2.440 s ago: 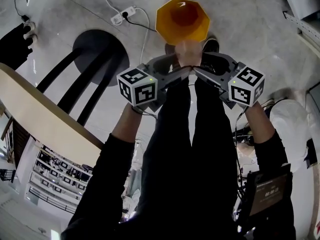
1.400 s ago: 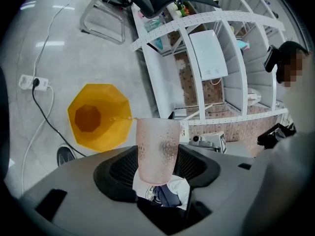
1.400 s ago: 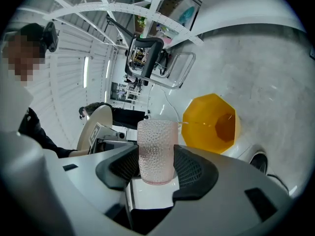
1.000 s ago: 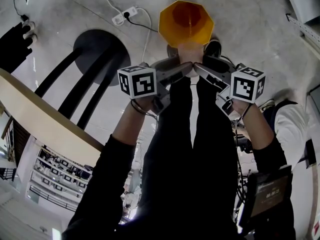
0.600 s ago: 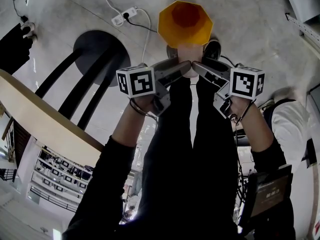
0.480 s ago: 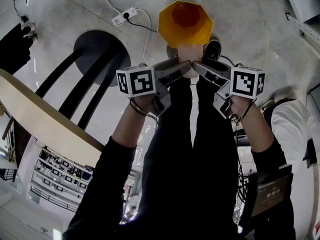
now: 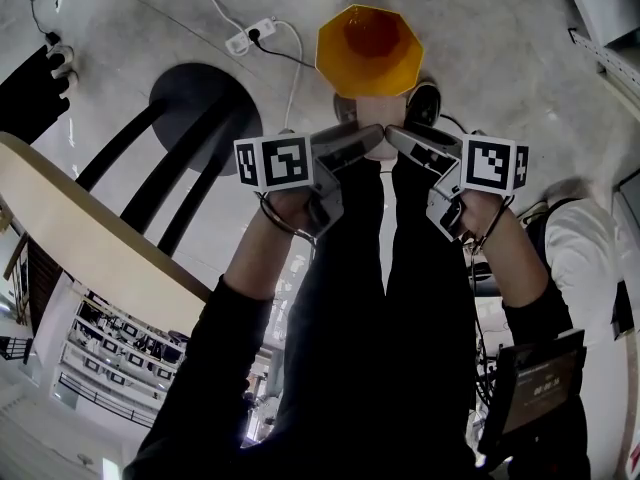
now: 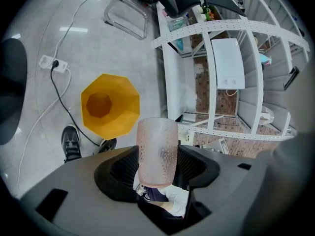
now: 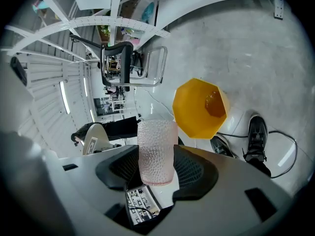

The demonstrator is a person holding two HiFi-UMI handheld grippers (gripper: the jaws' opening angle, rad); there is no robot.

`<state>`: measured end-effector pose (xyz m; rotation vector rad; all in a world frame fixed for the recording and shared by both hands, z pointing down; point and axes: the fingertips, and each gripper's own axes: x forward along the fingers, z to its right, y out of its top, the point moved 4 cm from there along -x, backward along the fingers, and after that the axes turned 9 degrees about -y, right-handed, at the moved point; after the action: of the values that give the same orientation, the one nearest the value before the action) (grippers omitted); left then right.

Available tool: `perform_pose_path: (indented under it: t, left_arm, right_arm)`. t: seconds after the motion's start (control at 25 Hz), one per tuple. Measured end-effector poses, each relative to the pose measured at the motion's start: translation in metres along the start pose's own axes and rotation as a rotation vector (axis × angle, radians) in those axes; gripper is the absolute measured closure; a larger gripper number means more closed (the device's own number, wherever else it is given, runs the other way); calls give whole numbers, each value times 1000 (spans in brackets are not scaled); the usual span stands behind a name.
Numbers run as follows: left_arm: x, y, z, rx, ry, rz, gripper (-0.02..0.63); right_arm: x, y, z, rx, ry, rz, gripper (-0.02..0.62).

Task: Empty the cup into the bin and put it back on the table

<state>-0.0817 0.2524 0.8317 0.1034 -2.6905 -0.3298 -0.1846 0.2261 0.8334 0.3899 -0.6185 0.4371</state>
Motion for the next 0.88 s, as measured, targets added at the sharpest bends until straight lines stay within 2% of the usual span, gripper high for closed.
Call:
perform_pose_path:
  t: [0.4,0.88]
  left_arm:
    - [-4,-1,17,26,-4,11,344]
    - [-41,-29,93,120,-20,16,344]
  right_arm:
    - [-12,1,-13,-29,6,13,366]
    - [-68,-22,-79,-120,23,5,367]
